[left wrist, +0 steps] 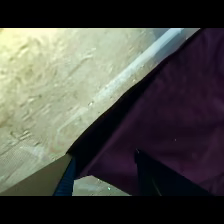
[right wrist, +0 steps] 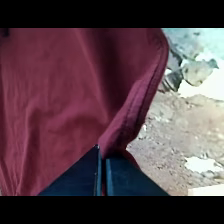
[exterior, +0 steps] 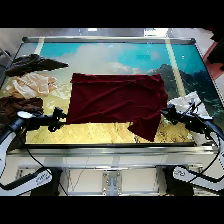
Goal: Fold the shirts.
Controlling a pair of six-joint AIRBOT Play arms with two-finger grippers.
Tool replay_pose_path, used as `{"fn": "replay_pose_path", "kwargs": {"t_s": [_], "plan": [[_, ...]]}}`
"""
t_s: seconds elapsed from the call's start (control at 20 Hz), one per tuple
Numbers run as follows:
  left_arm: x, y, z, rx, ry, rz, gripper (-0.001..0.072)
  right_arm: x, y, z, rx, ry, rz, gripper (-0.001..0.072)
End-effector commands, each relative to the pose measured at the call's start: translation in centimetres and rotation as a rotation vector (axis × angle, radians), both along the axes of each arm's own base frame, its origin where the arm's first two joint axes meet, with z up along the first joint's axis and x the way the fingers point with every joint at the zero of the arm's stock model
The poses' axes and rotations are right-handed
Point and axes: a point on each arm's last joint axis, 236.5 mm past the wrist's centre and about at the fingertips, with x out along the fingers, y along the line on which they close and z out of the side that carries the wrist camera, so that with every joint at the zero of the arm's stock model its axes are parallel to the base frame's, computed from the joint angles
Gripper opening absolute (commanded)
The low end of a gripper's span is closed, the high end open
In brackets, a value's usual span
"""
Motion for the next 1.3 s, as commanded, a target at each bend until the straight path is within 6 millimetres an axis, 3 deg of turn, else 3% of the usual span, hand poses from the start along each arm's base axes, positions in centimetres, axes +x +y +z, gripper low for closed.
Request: {"fn": "replay_pose_path", "kwargs": {"t_s": [0.0,0.2,0.3,0.45,0.5,0.75,0.9,1.1,1.25], "plan": [[-1.8,-0.4,-0.8,0.006,0.057,-0.075,0.0443,0.1,0.4,0.4,0.017,-0.012,0.006,0.0034],[-2.7,0.4,-1.3,0.061,0.076,-0.126,0.0442,-0.1,0.8,0.6,0.034,-0.012,0.022,0.0034],[-1.3,1.6,-0.5,0.101,0.041,-0.129,0.0442,-0.2,1.0,0.7,0.04,-0.012,0.029,0.0034],[2.0,3.9,2.6,0.132,-0.044,-0.095,0.0442,-0.2,1.1,0.7,0.039,-0.013,0.033,0.0034],[2.0,4.0,3.1,0.13,-0.041,-0.111,0.0442,-0.2,1.0,0.7,0.034,-0.016,0.035,0.0034],[-4.3,2.5,-0.5,0.102,0.14,-0.217,0.0441,-0.2,1.0,0.7,0.027,-0.022,0.041,0.0034],[-5.6,1.7,-1.7,0.077,0.165,-0.212,0.0439,-0.1,1.2,0.9,0.04,-0.026,0.04,0.0034],[-1.6,-0.3,0.5,-0.023,-0.018,-0.163,0.044,0.0,1.2,1.0,0.047,-0.029,0.036,0.0034],[-0.7,-0.2,0.6,-0.025,-0.044,-0.14,0.0439,0.0,1.2,1.0,0.047,-0.029,0.036,0.0034]]}}
